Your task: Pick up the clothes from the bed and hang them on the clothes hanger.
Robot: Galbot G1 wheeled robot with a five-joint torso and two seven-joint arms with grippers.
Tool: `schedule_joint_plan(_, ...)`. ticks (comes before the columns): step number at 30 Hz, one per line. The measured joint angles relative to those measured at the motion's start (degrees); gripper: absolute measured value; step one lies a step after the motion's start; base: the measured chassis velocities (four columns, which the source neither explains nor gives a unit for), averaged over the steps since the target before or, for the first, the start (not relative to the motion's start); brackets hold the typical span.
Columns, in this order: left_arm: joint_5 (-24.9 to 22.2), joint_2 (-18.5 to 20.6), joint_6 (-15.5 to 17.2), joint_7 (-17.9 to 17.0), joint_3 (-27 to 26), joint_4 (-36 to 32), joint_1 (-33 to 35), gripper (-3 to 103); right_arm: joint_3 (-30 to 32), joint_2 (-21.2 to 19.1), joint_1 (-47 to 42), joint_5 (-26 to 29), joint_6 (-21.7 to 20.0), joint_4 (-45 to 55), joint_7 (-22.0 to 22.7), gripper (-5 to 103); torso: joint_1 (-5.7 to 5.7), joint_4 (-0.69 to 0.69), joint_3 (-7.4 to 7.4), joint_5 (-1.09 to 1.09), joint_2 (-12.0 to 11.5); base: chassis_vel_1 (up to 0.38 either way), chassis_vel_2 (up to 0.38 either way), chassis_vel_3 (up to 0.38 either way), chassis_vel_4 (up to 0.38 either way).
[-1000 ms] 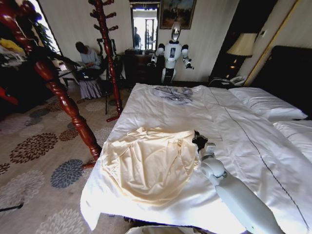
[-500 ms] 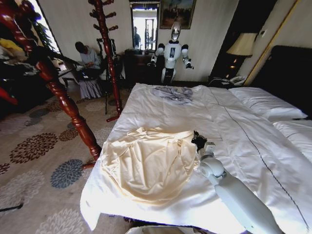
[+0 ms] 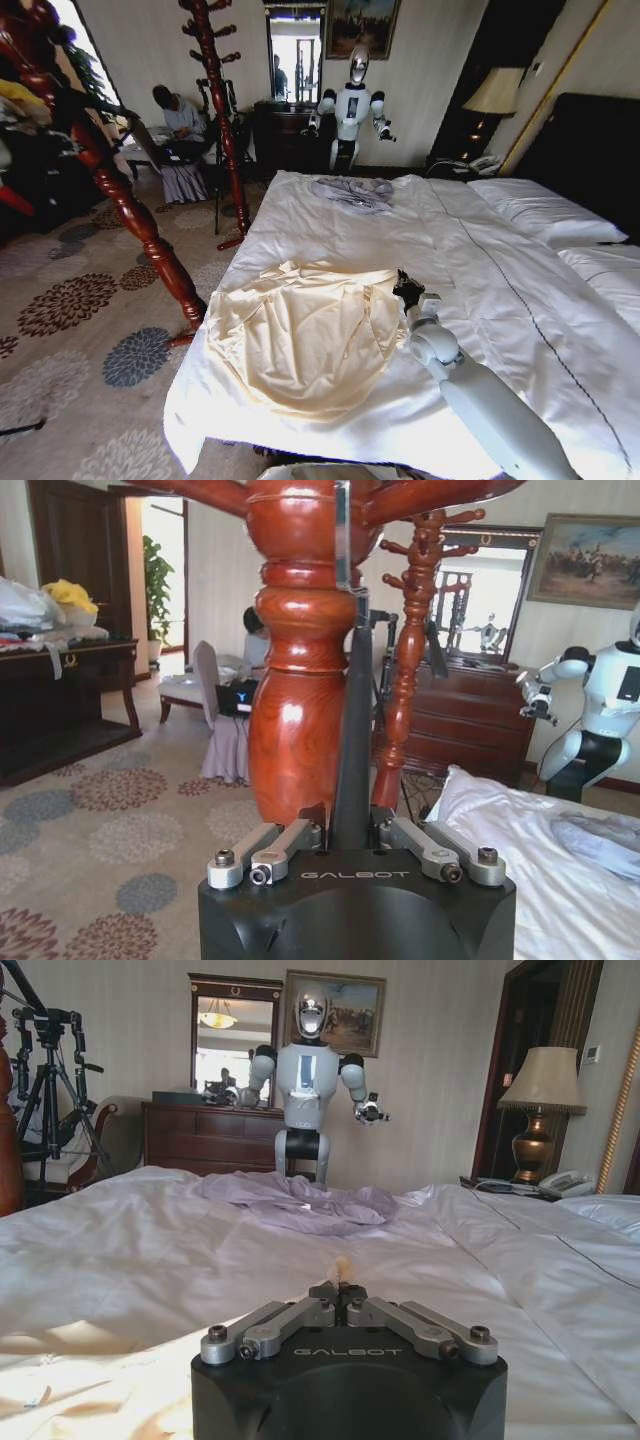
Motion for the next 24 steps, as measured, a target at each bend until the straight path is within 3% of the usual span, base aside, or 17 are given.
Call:
schedule_joint_plan(11, 4.8, 0.4, -1.8, 4.1, -0.2, -2.9, -0.3, 18, -0.1, 0.2, 0.2, 0.0, 0.0, -0.1, 0.0, 1, 0.00, 0.02, 0.00, 0.00, 0.0, 0.000, 0.000, 0.000, 0.000)
schedule_joint_plan(24, 5.7, 1.5, -2.6, 6.9, -0.7, -6.7, -0.6, 18, 0.0, 0.1, 0.2, 0.0, 0.0, 0.1, 0.2, 1, -0.01, 0.01, 0.00, 0.00, 0.0, 0.000, 0.000, 0.000, 0.000)
